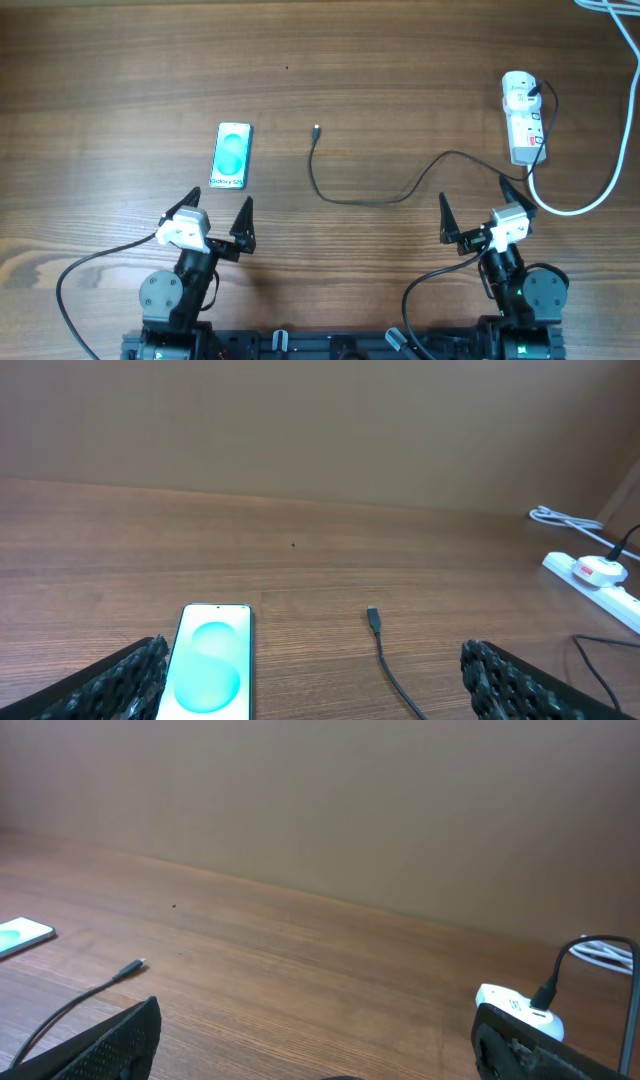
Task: Plug charger to phone and switch on socket
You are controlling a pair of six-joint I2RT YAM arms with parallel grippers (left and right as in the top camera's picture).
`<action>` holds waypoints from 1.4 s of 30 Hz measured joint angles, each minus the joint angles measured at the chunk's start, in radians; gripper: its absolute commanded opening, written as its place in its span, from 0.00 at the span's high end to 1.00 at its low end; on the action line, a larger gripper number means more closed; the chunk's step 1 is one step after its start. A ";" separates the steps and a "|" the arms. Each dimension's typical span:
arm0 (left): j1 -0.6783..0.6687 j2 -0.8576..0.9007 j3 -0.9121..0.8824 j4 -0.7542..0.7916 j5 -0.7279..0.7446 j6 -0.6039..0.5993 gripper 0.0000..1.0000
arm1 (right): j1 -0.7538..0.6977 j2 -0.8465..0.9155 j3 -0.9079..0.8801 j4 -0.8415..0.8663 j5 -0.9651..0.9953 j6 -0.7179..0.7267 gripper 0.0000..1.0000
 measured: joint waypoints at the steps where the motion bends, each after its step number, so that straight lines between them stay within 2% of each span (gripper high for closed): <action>1: 0.000 0.000 0.000 0.000 0.000 0.000 0.00 | 0.000 0.000 0.000 0.000 0.000 0.000 0.00; 15: 0.000 0.000 0.000 0.000 0.000 0.000 0.00 | 0.000 0.009 0.007 0.005 -0.042 0.000 0.00; 30: 0.000 0.000 0.000 0.003 0.000 0.000 0.00 | 0.000 0.267 0.230 -0.025 -0.059 0.000 0.00; 42: 0.000 0.001 0.002 -0.002 0.000 0.000 0.00 | 0.000 0.282 0.247 -0.032 -0.095 0.000 0.00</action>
